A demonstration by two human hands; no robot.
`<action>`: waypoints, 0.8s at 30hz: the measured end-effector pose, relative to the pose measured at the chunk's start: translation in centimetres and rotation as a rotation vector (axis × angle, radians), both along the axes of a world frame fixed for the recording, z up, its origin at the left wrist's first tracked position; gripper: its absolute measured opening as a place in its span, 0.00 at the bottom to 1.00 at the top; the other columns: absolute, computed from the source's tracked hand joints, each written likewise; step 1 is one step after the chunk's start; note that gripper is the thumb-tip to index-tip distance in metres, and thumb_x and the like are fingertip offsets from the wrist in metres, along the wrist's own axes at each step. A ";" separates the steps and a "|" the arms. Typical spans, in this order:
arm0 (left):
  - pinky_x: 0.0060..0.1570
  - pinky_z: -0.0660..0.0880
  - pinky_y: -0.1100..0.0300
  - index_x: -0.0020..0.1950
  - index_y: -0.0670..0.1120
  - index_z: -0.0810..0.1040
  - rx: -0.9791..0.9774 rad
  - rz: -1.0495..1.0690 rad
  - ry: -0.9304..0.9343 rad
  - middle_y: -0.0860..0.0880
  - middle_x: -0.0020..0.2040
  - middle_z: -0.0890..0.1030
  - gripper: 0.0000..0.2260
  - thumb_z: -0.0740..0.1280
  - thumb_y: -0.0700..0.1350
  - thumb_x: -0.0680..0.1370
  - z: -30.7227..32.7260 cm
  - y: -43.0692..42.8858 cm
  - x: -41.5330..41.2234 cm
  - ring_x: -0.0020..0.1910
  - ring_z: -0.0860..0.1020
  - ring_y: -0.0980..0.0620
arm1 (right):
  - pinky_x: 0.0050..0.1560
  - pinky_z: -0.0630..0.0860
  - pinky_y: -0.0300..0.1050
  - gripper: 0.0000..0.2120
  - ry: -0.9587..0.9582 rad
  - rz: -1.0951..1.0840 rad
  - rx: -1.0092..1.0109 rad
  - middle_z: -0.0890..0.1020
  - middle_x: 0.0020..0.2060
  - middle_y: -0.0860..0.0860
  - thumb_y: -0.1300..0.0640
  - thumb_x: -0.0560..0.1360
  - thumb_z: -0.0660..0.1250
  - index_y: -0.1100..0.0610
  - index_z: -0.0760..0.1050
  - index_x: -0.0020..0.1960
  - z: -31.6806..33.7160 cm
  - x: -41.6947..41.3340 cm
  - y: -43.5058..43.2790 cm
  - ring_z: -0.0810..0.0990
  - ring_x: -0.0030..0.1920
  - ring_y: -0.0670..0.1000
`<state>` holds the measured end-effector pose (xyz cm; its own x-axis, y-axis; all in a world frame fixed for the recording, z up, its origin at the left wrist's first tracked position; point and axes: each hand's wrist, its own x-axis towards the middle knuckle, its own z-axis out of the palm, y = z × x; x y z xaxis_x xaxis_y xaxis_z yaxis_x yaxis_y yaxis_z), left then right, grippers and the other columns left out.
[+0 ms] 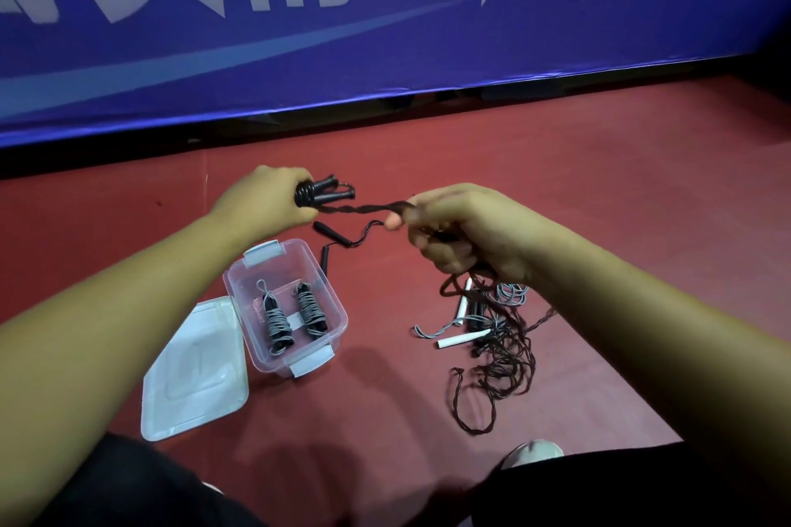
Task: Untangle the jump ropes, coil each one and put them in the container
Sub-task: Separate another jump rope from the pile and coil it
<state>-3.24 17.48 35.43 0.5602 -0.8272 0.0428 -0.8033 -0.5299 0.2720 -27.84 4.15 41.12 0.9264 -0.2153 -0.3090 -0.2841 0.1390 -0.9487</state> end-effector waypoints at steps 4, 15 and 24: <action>0.39 0.77 0.54 0.43 0.54 0.73 0.148 -0.124 0.003 0.50 0.39 0.80 0.16 0.73 0.62 0.69 0.0 -0.4 -2.5 0.39 0.78 0.47 | 0.25 0.51 0.36 0.07 -0.101 -0.001 -0.039 0.67 0.28 0.50 0.64 0.80 0.62 0.64 0.79 0.53 1.0 0.1 -0.2 0.58 0.24 0.46; 0.36 0.75 0.53 0.40 0.58 0.67 0.248 -0.609 -0.033 0.53 0.35 0.76 0.18 0.61 0.71 0.71 0.3 -0.5 -8.3 0.35 0.76 0.52 | 0.24 0.61 0.38 0.06 -0.079 -0.212 -0.640 0.67 0.27 0.53 0.59 0.81 0.66 0.61 0.78 0.48 1.1 -0.3 -3.8 0.62 0.25 0.48; 0.24 0.67 0.64 0.53 0.50 0.76 -0.655 -0.140 0.859 0.50 0.34 0.82 0.07 0.67 0.52 0.79 4.7 -0.9 -9.0 0.25 0.72 0.50 | 0.24 0.56 0.36 0.09 0.007 -0.178 -0.196 0.68 0.32 0.55 0.56 0.81 0.65 0.63 0.73 0.50 -2.2 -0.7 -4.9 0.60 0.25 0.47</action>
<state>-12.21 16.54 40.16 0.5165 -0.8451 0.1382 -0.2523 0.0040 0.9677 -28.54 -0.76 38.88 0.8668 -0.4308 -0.2513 -0.2779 0.0010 -0.9606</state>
